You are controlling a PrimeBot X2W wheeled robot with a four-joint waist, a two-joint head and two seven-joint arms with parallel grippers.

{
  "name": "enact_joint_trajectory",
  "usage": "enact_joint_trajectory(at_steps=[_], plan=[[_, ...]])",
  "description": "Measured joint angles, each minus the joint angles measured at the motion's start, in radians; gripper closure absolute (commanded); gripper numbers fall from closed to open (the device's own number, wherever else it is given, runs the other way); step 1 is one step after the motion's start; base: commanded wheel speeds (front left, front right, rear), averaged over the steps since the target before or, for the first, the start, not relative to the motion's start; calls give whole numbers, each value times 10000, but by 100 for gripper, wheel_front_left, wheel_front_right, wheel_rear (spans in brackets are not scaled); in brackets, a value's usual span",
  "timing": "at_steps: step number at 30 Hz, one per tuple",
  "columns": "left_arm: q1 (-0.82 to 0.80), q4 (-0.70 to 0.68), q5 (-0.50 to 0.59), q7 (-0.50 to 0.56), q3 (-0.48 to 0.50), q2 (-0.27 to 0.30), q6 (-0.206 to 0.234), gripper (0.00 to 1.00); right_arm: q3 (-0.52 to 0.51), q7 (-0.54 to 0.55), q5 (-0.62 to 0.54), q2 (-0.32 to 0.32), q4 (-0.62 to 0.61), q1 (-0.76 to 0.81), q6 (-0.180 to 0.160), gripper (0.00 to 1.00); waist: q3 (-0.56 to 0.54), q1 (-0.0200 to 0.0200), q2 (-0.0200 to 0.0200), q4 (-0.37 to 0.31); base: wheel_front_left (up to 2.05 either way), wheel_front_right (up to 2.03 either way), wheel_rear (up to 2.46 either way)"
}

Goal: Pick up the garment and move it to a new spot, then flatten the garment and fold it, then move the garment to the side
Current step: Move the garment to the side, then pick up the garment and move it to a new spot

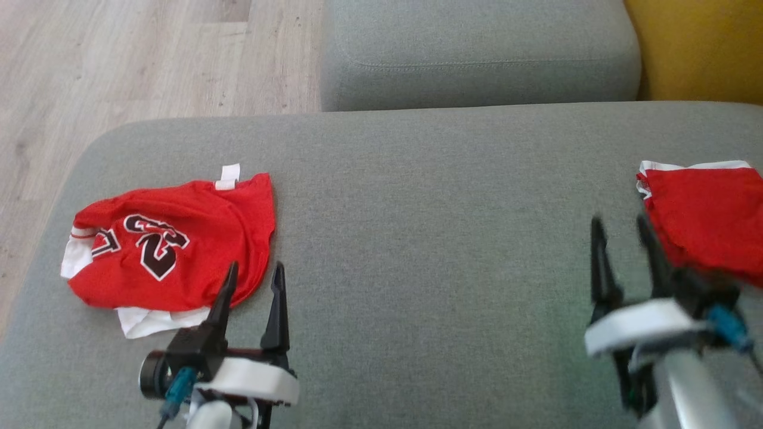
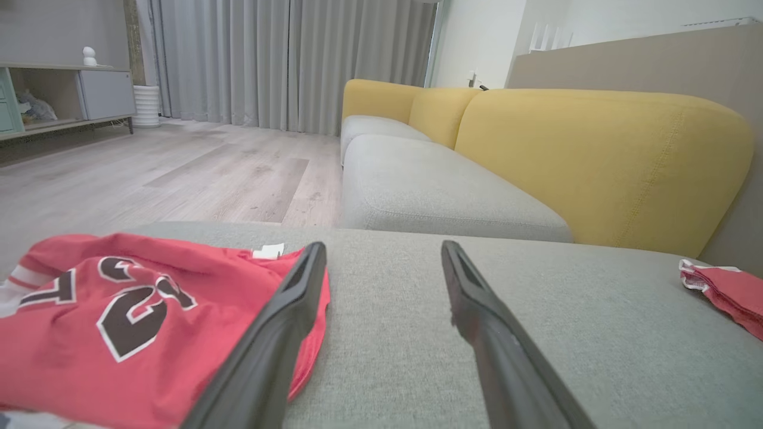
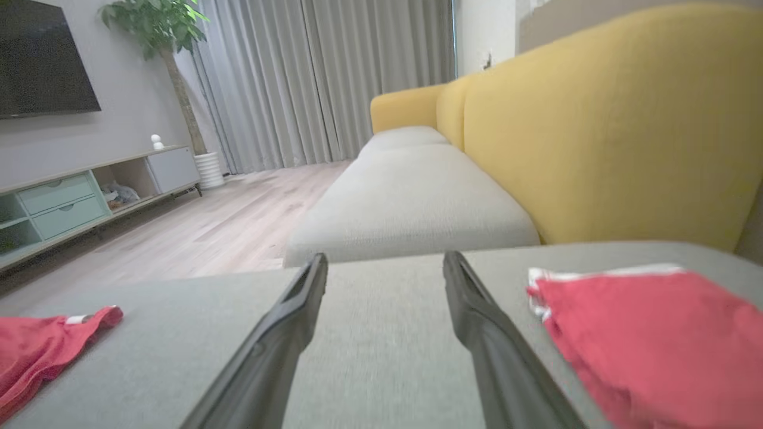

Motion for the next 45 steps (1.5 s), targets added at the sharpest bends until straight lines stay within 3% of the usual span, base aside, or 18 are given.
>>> enact_joint_trajectory(at_steps=[5,21,45], plan=[[299,-19,-4,0,199,10,96,0,155,-69,307,42,-130,863,0,0,12,0,0,-54,0,0,0],[279,-125,-59,0,198,12,121,0,380,-71,305,42,-558,886,0,0,-1,1,0,321,0,0,0],[469,86,295,0,523,15,111,0,2201,-98,750,56,-539,1438,0,0,-398,1,0,3677,0,0,0]])
